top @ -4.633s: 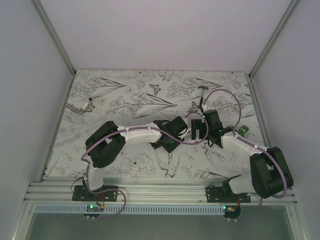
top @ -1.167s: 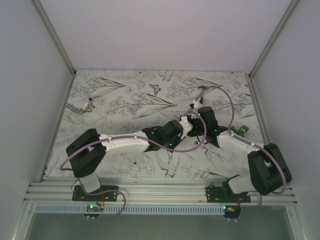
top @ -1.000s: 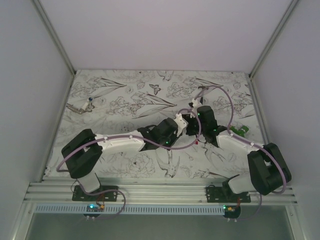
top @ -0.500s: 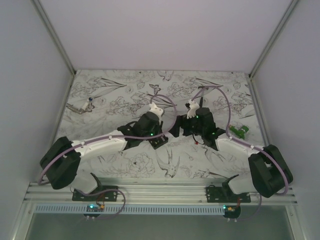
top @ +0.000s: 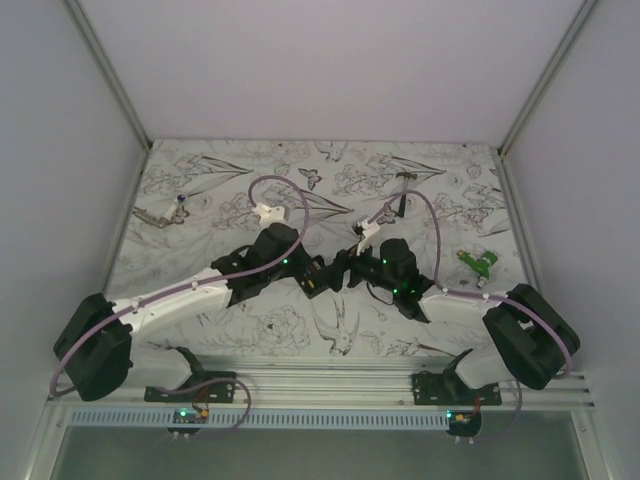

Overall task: Snap on the fuse box
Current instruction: Install the fuse at the fuse box base.

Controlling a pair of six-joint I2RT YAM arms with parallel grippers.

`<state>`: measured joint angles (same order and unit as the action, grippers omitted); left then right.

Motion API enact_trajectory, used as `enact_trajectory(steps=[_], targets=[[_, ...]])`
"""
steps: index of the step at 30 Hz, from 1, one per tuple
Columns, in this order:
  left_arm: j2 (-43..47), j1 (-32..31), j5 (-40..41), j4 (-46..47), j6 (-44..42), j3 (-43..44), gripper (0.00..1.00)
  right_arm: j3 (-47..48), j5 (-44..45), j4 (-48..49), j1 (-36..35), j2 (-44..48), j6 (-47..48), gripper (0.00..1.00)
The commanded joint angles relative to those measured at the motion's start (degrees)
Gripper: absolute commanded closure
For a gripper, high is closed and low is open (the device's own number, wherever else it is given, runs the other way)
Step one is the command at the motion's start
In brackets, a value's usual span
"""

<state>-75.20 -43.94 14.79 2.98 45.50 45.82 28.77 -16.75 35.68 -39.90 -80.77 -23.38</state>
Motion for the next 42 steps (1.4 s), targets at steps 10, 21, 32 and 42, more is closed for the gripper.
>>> enact_trajectory(steps=[10, 21, 32, 42], targets=[[8.03, -3.42, 3.34, 0.36, 10.79, 0.51, 0.79, -4.87, 10.95, 25.12, -7.56, -0.89, 2.78, 0.43], [9.69, -7.0, 7.06, 0.42, 12.18, 0.68, 0.79, -4.99, 14.42, 28.92, -10.59, -0.68, 5.16, 0.61], [9.5, -7.74, 6.94, 0.44, 12.13, 0.54, 0.78, -5.12, 13.75, 27.9, -10.64, 0.55, 6.97, 0.95], [11.68, -7.42, 5.83, 0.35, 5.83, 0.42, 0.57, -4.46, 10.85, 22.36, -8.11, 2.29, 7.56, 1.0]])
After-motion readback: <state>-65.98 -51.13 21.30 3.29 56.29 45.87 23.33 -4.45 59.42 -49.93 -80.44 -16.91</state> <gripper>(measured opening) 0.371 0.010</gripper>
